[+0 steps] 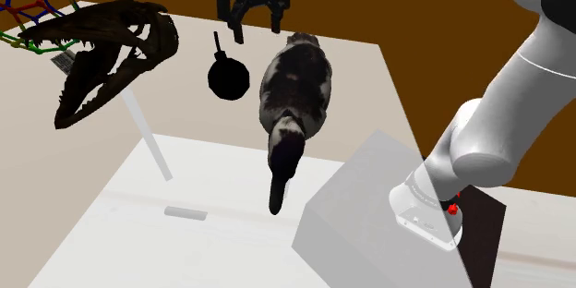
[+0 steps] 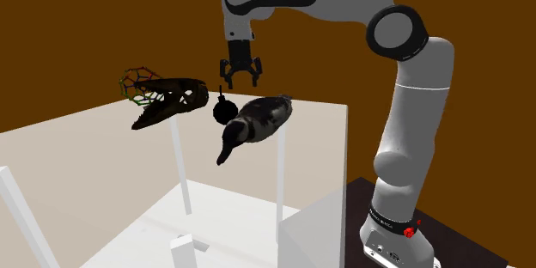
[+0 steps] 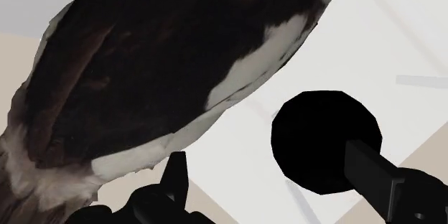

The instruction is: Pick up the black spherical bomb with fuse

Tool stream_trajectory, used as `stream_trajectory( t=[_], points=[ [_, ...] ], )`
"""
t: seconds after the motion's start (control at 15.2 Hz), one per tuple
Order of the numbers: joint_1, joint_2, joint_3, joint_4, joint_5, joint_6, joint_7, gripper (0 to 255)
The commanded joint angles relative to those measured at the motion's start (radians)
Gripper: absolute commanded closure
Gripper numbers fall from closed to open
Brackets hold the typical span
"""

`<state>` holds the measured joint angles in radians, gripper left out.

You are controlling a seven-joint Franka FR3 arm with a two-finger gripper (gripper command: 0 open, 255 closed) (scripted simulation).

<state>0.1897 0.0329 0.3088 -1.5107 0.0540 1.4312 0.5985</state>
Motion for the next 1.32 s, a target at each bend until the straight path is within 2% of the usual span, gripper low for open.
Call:
stream_trajectory(
  t=[0.0,0.26,0.33,0.79,0.92,0.99,1.25],
  points=[
    [0.032,0.1,0.027,0.137,-0.035,-0.046,0.052,0],
    [0.13,0.341,0.058,0.494,-0.128,-0.187,0.132,0],
    [0.134,0.346,0.056,0.502,-0.129,-0.19,0.132,0],
    [0.104,0.277,0.053,0.293,-0.105,-0.048,0.119,0],
    [0.104,0.276,0.053,0.292,-0.105,-0.048,0.119,0],
    [0.105,0.277,0.053,0.295,-0.105,-0.05,0.121,255],
    [0.106,0.279,0.053,0.297,-0.106,-0.051,0.121,255]
  ],
)
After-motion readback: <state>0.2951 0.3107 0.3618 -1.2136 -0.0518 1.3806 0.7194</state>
